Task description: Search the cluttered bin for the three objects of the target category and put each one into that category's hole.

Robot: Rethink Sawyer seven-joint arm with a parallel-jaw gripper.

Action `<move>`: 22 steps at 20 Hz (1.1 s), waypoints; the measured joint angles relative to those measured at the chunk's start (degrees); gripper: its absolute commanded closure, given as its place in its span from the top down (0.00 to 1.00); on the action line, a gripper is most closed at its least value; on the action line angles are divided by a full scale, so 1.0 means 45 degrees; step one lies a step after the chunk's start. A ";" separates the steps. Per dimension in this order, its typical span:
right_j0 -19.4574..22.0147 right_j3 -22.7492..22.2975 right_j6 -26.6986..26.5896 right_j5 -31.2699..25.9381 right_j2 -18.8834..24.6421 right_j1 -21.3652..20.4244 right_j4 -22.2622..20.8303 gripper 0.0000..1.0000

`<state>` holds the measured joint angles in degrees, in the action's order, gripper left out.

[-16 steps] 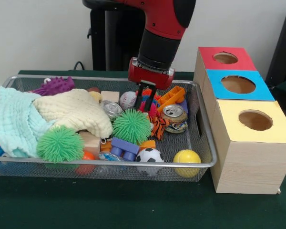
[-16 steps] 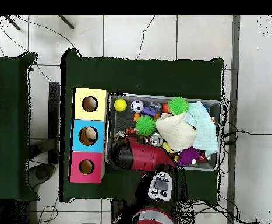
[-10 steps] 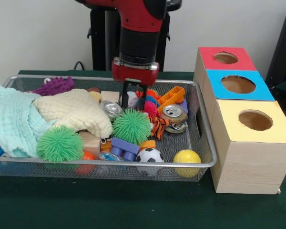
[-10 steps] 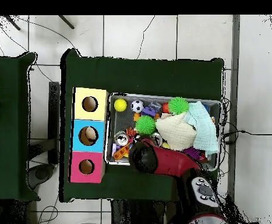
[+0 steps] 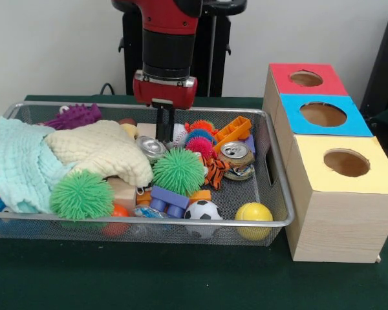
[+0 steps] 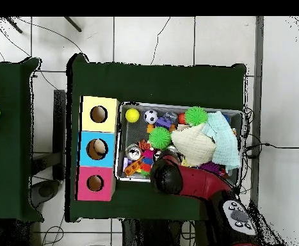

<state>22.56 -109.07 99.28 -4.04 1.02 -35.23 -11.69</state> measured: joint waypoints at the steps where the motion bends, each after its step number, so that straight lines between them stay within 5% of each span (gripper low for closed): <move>1: -0.0001 0.0002 0.0000 0.0016 0.0070 -0.0017 -0.0039 0.00; 8: 0.0012 0.0000 0.0000 0.0560 0.0906 -0.0052 -0.0439 0.00; 9: 0.0039 0.0000 0.0000 0.0720 0.1240 -0.0085 -0.0520 1.00; 22: -0.0012 -0.0004 0.0000 0.0735 0.1663 -0.0486 -0.0525 1.00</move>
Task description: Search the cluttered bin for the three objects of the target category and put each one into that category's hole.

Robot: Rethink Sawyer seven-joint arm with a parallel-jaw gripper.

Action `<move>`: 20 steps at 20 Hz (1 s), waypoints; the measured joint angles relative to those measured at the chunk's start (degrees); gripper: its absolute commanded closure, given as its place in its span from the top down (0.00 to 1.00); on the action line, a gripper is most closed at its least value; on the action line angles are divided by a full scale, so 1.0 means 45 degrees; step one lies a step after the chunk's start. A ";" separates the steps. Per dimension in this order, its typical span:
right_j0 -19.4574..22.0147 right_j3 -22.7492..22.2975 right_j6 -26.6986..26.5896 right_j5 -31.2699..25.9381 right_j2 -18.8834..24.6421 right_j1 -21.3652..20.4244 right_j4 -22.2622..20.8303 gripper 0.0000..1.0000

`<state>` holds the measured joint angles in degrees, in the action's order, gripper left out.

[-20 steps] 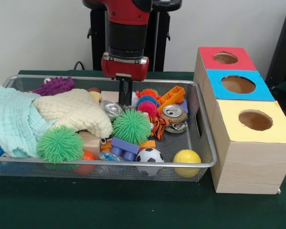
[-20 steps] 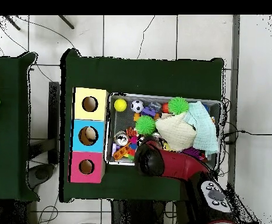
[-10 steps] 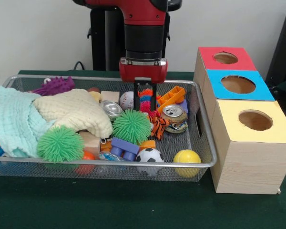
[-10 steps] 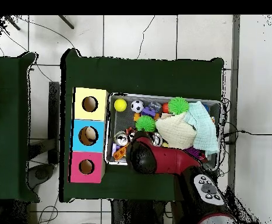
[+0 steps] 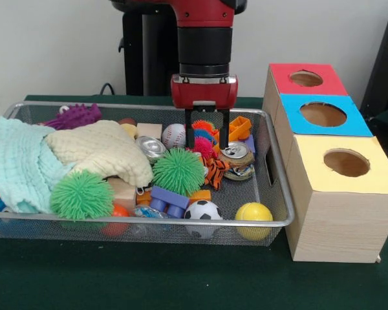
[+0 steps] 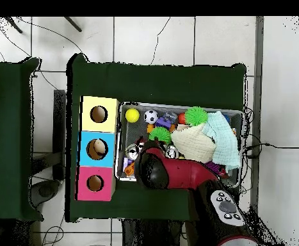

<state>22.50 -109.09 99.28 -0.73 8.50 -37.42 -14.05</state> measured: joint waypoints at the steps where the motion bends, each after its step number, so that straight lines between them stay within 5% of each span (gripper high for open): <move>1: -0.0018 0.0000 0.0000 0.0000 -0.0002 -0.0009 0.0000 1.00; 13: -0.0473 0.0118 0.0000 -0.0463 -0.0007 -0.0348 -0.0005 1.00; 20: 0.0239 0.0628 0.0000 -0.3041 0.0360 -0.1071 -0.0016 1.00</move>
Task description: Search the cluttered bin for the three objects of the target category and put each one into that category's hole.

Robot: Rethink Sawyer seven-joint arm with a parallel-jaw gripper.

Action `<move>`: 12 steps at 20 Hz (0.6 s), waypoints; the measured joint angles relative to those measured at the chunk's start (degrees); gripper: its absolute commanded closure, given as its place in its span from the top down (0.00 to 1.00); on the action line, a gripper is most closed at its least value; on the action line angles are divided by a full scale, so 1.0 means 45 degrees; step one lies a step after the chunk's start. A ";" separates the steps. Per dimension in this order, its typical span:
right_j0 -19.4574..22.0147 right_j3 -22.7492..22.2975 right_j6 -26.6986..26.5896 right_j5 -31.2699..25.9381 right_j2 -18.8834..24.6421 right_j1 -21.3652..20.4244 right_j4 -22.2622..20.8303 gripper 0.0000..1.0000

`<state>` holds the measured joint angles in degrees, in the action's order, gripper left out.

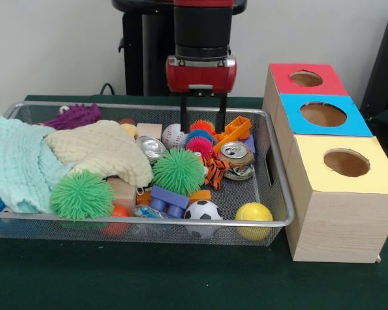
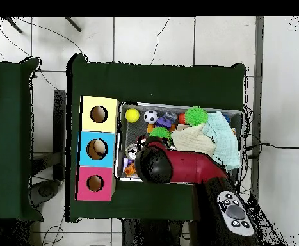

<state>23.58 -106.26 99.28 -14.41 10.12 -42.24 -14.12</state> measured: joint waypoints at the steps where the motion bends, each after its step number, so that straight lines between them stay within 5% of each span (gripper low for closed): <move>1: 0.0124 0.0129 0.0000 -0.0469 0.0050 -0.0100 -0.0005 1.00; 7: 0.0675 0.0947 0.0000 -0.2451 0.0299 -0.0525 -0.0282 1.00; 12: 0.0762 0.1448 0.0000 -0.2472 0.0439 -0.0520 -0.0726 1.00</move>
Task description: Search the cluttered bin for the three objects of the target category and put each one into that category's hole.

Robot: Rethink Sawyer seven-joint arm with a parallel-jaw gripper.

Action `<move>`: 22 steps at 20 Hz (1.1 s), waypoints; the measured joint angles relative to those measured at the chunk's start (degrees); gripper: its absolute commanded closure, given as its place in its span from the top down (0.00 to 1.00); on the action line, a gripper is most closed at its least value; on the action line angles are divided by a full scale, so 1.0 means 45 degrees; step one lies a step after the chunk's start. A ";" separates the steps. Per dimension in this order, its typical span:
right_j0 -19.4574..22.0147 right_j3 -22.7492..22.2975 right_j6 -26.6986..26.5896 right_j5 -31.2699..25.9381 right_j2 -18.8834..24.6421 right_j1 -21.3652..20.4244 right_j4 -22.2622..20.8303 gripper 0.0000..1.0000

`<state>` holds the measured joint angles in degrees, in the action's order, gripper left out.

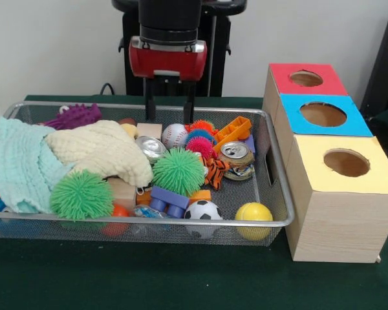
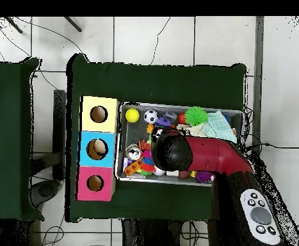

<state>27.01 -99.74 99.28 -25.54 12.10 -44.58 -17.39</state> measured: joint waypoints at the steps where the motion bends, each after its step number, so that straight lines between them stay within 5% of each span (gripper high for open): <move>1: -0.0026 0.0031 0.0000 0.0108 0.0011 0.0047 -0.0058 1.00; 14: -0.1062 0.0188 0.0000 0.3727 0.0136 0.1927 -0.0402 1.00; 22: -0.2058 0.0630 0.0000 0.4094 -0.0457 0.3234 -0.0933 1.00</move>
<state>17.75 -96.91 99.28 -7.11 10.04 -30.03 -21.59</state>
